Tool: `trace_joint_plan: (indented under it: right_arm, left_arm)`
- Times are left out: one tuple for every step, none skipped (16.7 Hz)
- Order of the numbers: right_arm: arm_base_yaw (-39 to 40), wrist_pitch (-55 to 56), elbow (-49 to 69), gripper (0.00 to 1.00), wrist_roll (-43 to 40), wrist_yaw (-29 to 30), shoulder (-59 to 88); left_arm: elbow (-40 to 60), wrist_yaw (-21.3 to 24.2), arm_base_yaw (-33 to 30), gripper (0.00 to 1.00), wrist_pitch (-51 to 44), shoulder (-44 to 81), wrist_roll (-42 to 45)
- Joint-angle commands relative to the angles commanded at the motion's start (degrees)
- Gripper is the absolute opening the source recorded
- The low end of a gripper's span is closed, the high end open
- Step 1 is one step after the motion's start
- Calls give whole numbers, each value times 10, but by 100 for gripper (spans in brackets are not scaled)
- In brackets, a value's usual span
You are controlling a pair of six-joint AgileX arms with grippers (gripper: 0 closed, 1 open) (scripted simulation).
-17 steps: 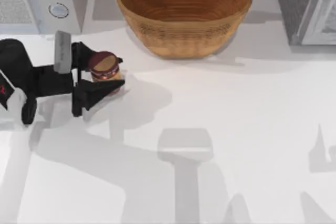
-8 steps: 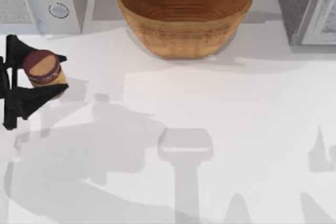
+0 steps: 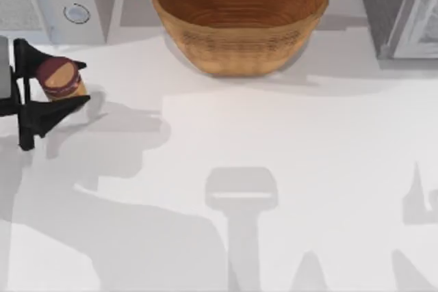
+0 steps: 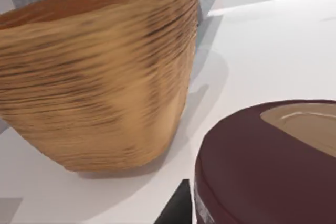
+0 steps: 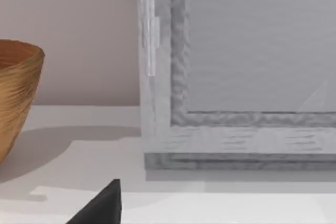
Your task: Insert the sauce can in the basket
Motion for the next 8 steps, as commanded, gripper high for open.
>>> trace_joint_plan:
  right_arm:
    - [0,0,0,100,0,0,0]
    - [0,0,0,100,0,0,0]
    - [0,0,0,100,0,0,0]
    - [0,0,0,100,0,0,0]
    - [0,0,0,100,0,0,0]
    - [0,0,0,100,0,0,0]
    - [0,0,0,100,0,0,0]
    - [0,0,0,100,0,0,0]
  left_arm:
    - [8,-12,-8,0,-13,-4,3]
    - [17,-29,-19,0,-31,-8,5]
    - [28,-48,-31,0,-52,-13,8]
    - [39,-72,-44,0,-76,-19,11]
    - [49,-97,-56,0,-104,-25,14]
    - [58,-124,-67,0,-133,-30,16]
    - [67,-148,-78,0,-159,-35,19]
    - [76,-169,-89,0,-182,-40,22]
